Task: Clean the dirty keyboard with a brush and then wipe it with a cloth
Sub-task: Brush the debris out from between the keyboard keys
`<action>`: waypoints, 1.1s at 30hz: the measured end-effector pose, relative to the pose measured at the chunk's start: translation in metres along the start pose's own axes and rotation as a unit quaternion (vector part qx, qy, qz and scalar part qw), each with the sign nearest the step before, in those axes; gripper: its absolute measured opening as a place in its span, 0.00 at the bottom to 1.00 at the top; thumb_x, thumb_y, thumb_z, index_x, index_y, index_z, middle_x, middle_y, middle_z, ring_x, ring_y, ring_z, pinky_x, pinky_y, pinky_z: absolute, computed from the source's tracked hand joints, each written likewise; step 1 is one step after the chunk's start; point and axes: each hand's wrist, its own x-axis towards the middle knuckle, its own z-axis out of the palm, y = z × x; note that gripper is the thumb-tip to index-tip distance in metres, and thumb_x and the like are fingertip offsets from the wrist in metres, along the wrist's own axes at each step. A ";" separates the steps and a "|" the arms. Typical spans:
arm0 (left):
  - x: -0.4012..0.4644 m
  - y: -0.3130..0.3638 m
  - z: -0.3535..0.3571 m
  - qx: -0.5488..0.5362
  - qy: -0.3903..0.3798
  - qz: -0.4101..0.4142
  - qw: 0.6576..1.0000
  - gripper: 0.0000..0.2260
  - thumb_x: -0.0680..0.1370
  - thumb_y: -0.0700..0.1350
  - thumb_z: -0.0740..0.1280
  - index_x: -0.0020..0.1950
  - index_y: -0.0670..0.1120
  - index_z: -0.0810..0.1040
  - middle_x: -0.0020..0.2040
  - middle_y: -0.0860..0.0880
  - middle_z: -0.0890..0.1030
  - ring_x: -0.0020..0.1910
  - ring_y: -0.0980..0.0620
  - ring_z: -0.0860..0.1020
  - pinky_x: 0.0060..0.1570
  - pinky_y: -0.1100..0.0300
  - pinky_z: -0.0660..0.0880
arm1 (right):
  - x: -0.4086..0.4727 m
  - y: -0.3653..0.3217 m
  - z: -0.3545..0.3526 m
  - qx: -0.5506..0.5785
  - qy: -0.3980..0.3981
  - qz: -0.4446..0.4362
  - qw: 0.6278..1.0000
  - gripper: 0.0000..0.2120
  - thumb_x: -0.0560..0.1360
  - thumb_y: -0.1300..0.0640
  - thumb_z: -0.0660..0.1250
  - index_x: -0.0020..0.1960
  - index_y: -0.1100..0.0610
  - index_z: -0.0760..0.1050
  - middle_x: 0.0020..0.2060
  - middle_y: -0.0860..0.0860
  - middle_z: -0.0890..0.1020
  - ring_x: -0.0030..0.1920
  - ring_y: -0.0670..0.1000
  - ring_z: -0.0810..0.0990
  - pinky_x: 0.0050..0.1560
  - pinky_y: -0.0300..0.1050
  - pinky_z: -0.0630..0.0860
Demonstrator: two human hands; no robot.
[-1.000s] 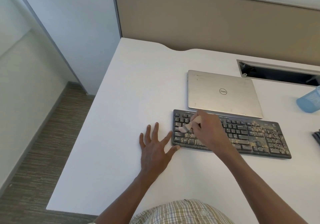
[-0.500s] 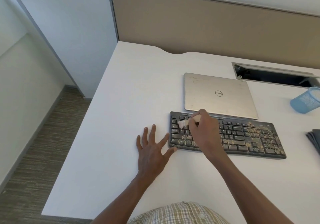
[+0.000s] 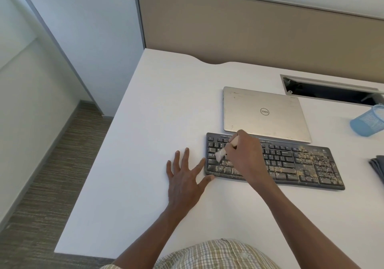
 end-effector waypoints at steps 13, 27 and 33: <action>0.000 -0.001 0.001 0.002 0.000 0.004 1.000 0.27 0.79 0.72 0.55 0.74 0.63 0.71 0.83 0.45 0.55 0.82 0.40 0.49 0.77 0.36 0.49 | -0.005 -0.004 -0.007 -0.073 -0.055 -0.040 0.995 0.04 0.77 0.61 0.64 0.49 0.60 0.75 0.39 0.54 0.82 0.37 0.52 0.78 0.35 0.42 0.70; -0.001 -0.001 0.002 -0.001 0.011 0.010 1.000 0.26 0.79 0.72 0.56 0.74 0.63 0.72 0.82 0.44 0.58 0.82 0.39 0.51 0.76 0.35 0.50 | 0.002 -0.005 -0.019 -0.122 -0.107 -0.193 0.968 0.08 0.74 0.68 0.65 0.47 0.57 0.78 0.34 0.47 0.81 0.31 0.43 0.72 0.30 0.34 0.65; -0.001 -0.001 0.001 0.013 0.012 0.011 1.000 0.27 0.79 0.72 0.53 0.75 0.64 0.70 0.82 0.44 0.57 0.82 0.39 0.51 0.76 0.35 0.51 | -0.003 -0.008 -0.003 -0.107 -0.118 -0.202 0.966 0.08 0.74 0.66 0.66 0.45 0.54 0.77 0.36 0.47 0.84 0.34 0.41 0.79 0.34 0.35 0.72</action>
